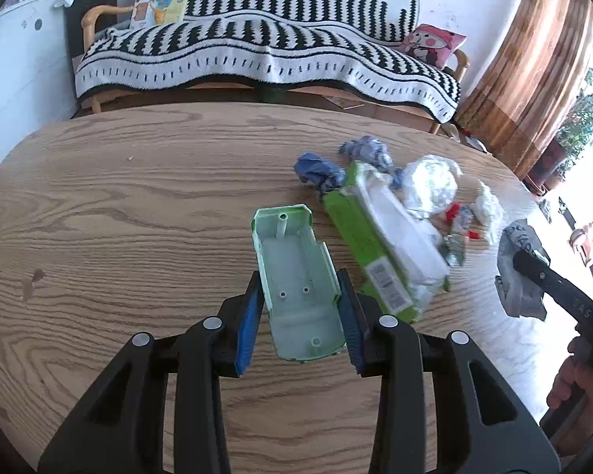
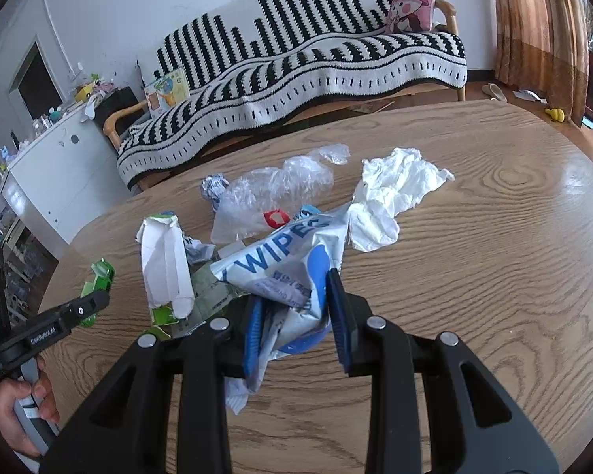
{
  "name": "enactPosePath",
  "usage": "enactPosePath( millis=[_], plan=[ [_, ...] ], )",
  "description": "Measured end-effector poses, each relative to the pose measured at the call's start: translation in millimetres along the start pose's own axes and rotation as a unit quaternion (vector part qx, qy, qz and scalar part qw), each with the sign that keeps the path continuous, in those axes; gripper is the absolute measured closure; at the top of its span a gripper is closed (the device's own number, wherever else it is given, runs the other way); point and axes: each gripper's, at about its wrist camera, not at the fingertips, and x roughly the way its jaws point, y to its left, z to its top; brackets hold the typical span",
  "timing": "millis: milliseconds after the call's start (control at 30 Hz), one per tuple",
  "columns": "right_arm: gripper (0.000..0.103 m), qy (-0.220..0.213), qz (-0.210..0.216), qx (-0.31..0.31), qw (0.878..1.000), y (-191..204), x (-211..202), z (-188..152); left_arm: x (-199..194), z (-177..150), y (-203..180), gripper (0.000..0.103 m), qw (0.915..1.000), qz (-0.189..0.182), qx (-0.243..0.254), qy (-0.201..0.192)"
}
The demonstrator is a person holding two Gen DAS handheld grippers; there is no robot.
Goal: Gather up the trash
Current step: 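Lift the toy shell and WIPES packet off the table with both tools, then carry the toy shell and WIPES packet over the black bin, then open both tools to drop the toy shell and WIPES packet into the bin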
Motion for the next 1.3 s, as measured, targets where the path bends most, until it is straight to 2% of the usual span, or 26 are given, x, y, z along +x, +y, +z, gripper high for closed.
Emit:
enactPosePath(
  millis=[167,333,433,533,600,700,800,867,900,1033,1167,1200,1300],
  plan=[
    [0.073,-0.022,0.008,0.014,1.0,-8,-28,0,-22,-4,-31,0.067,0.9995,-0.02,0.022,-0.01],
    [0.073,-0.038,0.01,0.024,0.999,-27,-71,-12,-48,-23,-77,0.067,0.9972,-0.047,0.058,-0.004],
    [0.073,-0.057,-0.008,0.031,0.998,-51,-113,-24,-63,-37,-117,0.067,0.9936,-0.077,0.083,0.0],
    [0.073,-0.071,-0.028,0.047,0.996,-84,-155,-43,-76,-57,-170,0.067,0.9856,-0.113,0.126,0.007],
    [0.073,-0.077,-0.043,0.065,0.994,-116,-189,-62,-83,-76,-212,0.067,0.9771,-0.142,0.158,0.017],
    [0.073,-0.082,-0.08,0.091,0.989,-161,-235,-95,-83,-113,-280,0.067,0.9579,-0.199,0.2,0.055],
    [0.073,-0.075,-0.117,0.125,0.982,-207,-271,-138,-74,-162,-346,0.067,0.9324,-0.242,0.247,0.107],
    [0.073,-0.061,-0.136,0.149,0.978,-234,-281,-168,-62,-196,-381,0.067,0.9152,-0.252,0.278,0.147],
    [0.073,-0.044,-0.148,0.168,0.974,-253,-283,-190,-49,-223,-403,0.067,0.9032,-0.253,0.296,0.18],
    [0.073,0.015,-0.154,0.243,0.957,-303,-270,-263,-5,-296,-439,0.067,0.8726,-0.245,0.33,0.264],
    [0.073,0.05,-0.149,0.284,0.946,-327,-255,-307,23,-335,-441,0.067,0.8548,-0.22,0.352,0.312],
    [0.073,0.055,-0.148,0.287,0.945,-330,-253,-313,27,-337,-442,0.067,0.853,-0.218,0.349,0.321],
    [0.073,0.064,-0.138,0.3,0.942,-337,-246,-323,29,-335,-444,0.067,0.8556,-0.222,0.345,0.316]
  ],
)
